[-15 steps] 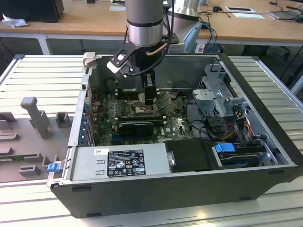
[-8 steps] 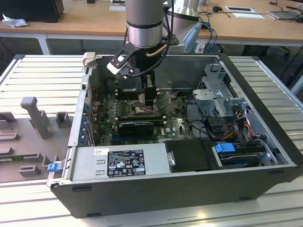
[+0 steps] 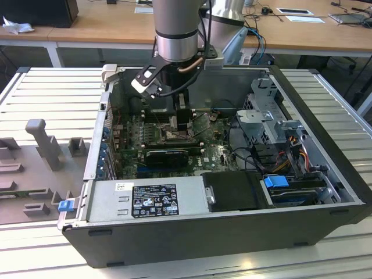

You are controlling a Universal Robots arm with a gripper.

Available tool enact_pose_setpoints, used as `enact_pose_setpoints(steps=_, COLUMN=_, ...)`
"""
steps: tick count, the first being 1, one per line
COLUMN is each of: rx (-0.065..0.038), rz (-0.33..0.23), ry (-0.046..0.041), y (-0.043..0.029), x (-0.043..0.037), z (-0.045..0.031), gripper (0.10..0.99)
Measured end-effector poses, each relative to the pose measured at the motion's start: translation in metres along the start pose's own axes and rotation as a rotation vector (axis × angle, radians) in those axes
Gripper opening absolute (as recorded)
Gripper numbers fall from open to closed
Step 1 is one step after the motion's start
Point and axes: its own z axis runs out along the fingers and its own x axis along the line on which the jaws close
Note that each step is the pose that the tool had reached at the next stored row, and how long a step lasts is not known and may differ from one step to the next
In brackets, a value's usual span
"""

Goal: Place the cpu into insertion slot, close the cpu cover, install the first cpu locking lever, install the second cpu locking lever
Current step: 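Place the cpu into insertion slot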

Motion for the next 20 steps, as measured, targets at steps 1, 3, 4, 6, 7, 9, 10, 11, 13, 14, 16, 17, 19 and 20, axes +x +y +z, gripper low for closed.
enact_pose_setpoints(steps=1, rx=0.0, rz=0.0, ry=0.0, y=-0.0001, x=0.0023, z=0.0016, gripper=0.529)
enact_pose_setpoints(steps=3, rx=0.0, rz=0.0, ry=0.0001, y=-0.0006, x=0.0045, z=0.0043, gripper=0.529)
enact_pose_setpoints(steps=4, rx=-0.001, rz=0.0, ry=0.0001, y=-0.0007, x=0.0047, z=0.005, gripper=0.529)
enact_pose_setpoints(steps=6, rx=-0.001, rz=0.0, ry=0.0015, y=-0.0008, x=0.0049, z=0.0066, gripper=0.529)
enact_pose_setpoints(steps=7, rx=0.0, rz=0.001, ry=0.0017, y=-0.001, x=0.005, z=0.0074, gripper=0.529)
enact_pose_setpoints(steps=9, rx=0.0, rz=0.001, ry=0.0026, y=-0.0012, x=0.005, z=0.0084, gripper=0.529)
enact_pose_setpoints(steps=10, rx=-0.001, rz=0.001, ry=0.0034, y=-0.0013, x=0.005, z=0.0093, gripper=0.529)
enact_pose_setpoints(steps=11, rx=-0.001, rz=0.001, ry=0.0037, y=-0.0015, x=0.005, z=0.0103, gripper=0.529)
enact_pose_setpoints(steps=13, rx=0.0, rz=0.001, ry=0.0036, y=-0.0019, x=0.0058, z=0.0117, gripper=0.529)
enact_pose_setpoints(steps=14, rx=0.0, rz=0.001, ry=0.0036, y=-0.0019, x=0.0064, z=0.0125, gripper=0.529)
enact_pose_setpoints(steps=16, rx=-0.001, rz=0.001, ry=0.0038, y=-0.0032, x=0.0099, z=0.016, gripper=0.529)
enact_pose_setpoints(steps=17, rx=-0.002, rz=0.001, ry=0.0037, y=-0.0045, x=0.0103, z=0.0175, gripper=0.529)
enact_pose_setpoints(steps=19, rx=-0.003, rz=0.003, ry=0.0035, y=-0.0052, x=0.0108, z=0.021, gripper=0.529)
enact_pose_setpoints(steps=20, rx=-0.003, rz=0.005, ry=0.0033, y=-0.0055, x=0.0118, z=0.0235, gripper=0.529)
